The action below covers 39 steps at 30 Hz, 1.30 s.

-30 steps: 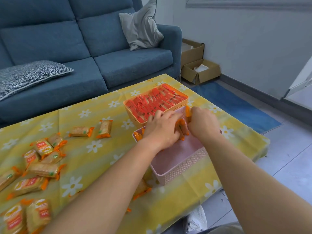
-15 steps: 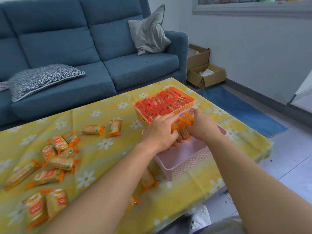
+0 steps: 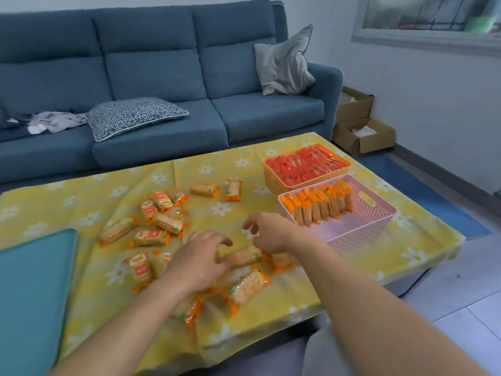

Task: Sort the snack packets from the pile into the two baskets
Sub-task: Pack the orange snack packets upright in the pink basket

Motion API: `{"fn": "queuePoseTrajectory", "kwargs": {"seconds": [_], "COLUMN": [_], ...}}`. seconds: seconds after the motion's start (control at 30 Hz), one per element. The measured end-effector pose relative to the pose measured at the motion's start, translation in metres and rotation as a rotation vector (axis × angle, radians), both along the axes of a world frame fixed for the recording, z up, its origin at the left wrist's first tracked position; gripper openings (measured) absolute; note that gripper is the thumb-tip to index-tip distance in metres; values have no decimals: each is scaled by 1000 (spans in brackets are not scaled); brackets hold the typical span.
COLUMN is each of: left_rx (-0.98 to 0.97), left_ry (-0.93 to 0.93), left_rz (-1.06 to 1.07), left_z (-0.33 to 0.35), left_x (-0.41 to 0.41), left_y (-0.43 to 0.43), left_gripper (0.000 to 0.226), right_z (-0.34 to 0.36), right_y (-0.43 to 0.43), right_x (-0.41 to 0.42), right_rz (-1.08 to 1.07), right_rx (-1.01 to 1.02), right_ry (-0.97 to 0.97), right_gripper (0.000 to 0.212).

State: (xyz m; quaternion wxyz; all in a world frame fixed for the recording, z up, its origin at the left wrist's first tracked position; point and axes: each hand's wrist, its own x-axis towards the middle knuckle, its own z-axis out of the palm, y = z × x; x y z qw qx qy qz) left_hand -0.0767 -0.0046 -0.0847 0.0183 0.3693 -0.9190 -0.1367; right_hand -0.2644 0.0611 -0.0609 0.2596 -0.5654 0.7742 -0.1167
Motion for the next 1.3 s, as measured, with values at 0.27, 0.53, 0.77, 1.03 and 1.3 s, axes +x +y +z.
{"fn": "queuePoseTrajectory", "kwargs": {"seconds": [0.27, 0.53, 0.77, 1.03, 1.3], "left_rx": [175, 90, 118, 147, 219], "left_ry": [-231, -346, -520, -392, -34], "left_rz": [-60, -94, -183, -140, 208], "left_z": [-31, -38, -36, -20, -35], "left_x": [40, 64, 86, 77, 30], "left_y": [12, 4, -16, -16, -15], "left_gripper": [78, 98, 113, 67, 48], "right_z": [-36, -43, -34, -60, -27], "right_y": [0, 5, -9, -27, -17], "right_x": [60, 72, 57, 58, 33], "right_rz": [247, 499, 242, 269, -108], "right_rx": [379, 326, 7, 171, 62], "right_ry": [430, 611, 376, 586, 495], "right_gripper": [86, 53, 29, 61, 54]}}
